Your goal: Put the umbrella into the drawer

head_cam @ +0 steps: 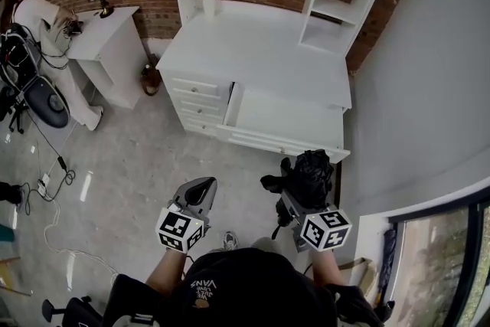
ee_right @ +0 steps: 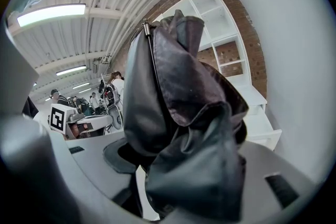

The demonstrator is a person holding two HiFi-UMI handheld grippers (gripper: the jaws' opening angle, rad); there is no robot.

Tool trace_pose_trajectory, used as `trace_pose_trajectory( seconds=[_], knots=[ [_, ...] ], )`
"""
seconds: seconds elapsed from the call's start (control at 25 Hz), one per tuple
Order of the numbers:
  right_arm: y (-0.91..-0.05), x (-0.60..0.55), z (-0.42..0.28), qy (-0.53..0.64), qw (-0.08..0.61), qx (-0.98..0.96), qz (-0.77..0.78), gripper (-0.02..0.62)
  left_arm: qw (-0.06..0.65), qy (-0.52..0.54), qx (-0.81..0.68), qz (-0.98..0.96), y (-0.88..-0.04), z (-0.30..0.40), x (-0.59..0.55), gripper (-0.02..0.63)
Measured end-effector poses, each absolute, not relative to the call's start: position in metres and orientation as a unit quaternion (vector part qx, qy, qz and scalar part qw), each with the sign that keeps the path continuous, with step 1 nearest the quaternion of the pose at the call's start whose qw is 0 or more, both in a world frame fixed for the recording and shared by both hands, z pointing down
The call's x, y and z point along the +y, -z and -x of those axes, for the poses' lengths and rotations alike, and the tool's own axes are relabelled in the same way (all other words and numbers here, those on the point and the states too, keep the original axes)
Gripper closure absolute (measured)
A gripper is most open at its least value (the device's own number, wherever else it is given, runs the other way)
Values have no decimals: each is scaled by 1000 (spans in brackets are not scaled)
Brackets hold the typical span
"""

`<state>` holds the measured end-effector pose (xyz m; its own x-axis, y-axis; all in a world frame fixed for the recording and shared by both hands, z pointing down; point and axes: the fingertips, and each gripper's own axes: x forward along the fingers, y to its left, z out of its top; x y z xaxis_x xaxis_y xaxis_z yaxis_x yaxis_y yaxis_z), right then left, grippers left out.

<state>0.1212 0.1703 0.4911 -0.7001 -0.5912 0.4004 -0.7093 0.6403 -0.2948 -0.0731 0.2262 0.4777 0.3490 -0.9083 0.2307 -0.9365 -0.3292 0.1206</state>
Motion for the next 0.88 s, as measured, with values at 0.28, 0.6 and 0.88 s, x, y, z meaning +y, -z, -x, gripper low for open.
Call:
trace_pose_trajectory(
  seconds=[0.28, 0.6, 0.88],
  knots=[
    [-495, 138, -104, -236, 131, -887, -375, 351, 133, -61, -558, -817, -489, 88, 194, 600],
    [-506, 81, -91, -247, 137, -889, -361, 351, 139, -60, -565, -811, -497, 96, 137, 600],
    [-506, 12, -85, -246, 139, -898, -339, 351, 140, -59, -583, -798, -495, 98, 76, 600]
  ],
)
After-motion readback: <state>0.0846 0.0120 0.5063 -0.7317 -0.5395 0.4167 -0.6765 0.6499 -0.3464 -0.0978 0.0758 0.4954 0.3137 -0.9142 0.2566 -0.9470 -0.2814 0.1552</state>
